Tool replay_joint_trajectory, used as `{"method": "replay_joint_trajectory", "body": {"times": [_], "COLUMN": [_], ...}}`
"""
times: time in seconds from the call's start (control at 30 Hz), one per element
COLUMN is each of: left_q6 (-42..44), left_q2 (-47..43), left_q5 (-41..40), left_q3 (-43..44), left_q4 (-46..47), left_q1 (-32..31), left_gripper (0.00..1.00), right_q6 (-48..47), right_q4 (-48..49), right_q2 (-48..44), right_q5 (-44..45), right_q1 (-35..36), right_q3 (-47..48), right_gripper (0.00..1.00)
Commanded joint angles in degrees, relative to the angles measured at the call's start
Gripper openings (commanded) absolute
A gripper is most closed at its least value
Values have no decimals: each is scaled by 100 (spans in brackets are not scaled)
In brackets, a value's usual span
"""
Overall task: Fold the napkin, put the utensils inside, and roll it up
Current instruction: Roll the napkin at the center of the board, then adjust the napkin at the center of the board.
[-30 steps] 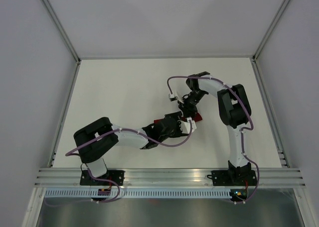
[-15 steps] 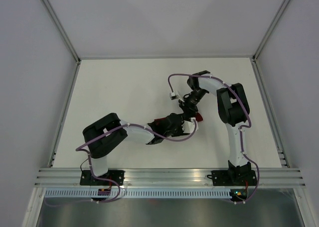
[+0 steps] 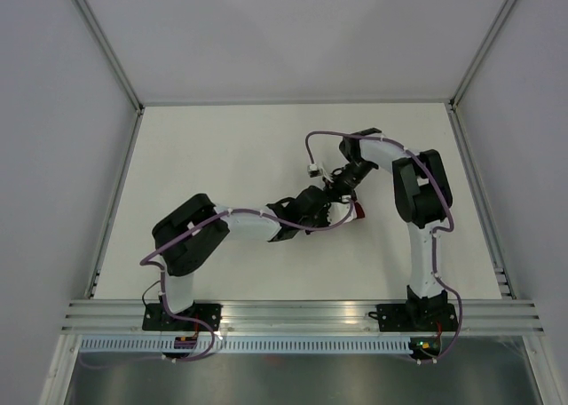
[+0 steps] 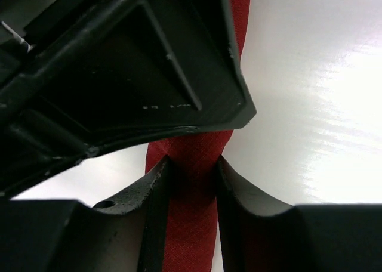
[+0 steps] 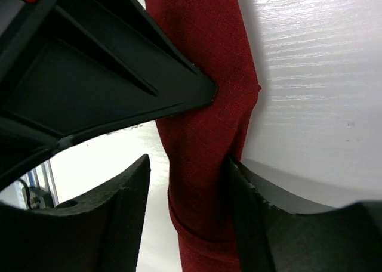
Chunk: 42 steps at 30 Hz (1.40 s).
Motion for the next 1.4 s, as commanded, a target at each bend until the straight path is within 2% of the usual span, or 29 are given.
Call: {"method": "replay_joint_trajectory", "body": {"times": [0.0, 0.13, 0.37, 0.5, 0.73, 0.8, 0.93, 1.07, 1.2, 1.37], "left_q6": [-650, -870, -1195, -1389, -1810, -1899, -2197, -2479, -2795, -3305], "left_q2": [225, 243, 225, 252, 322, 357, 480, 603, 805, 972], "left_q5": [731, 1012, 1486, 1803, 2374, 2392, 2427, 2419, 2191, 2050], "left_q3": [114, 193, 254, 368, 465, 509, 579, 676, 843, 922], "left_q4": [-645, -785, -987, -1207, -1480, -1558, -1656, -1726, -1779, -1753], "left_q1": [21, 127, 294, 478, 795, 856, 901, 909, 909, 909], "left_gripper": [38, 33, 32, 31, 30, 30, 30, 29, 29, 29], "right_q6": [160, 1185, 2786, 2763, 2516, 2281, 1675, 1585, 1645, 2094], "right_q4": [1292, 2617, 4580, 5047, 5908, 5760, 4829, 4424, 4028, 4186], "right_q2": [-383, -1269, -2238, -2860, -4329, -4549, -4638, -4647, -4699, -4832], "right_q5": [305, -248, -671, -978, -971, -997, -962, -602, -171, 426], "right_q1": [-151, -432, -1153, -1487, -1620, -1620, -1593, -1497, -1277, -1057], "right_q3": [-414, -898, -1715, -2172, -3840, -3957, -4010, -4054, -4115, -4502], "right_gripper": [61, 70, 73, 73, 73, 73, 70, 65, 51, 39]}}
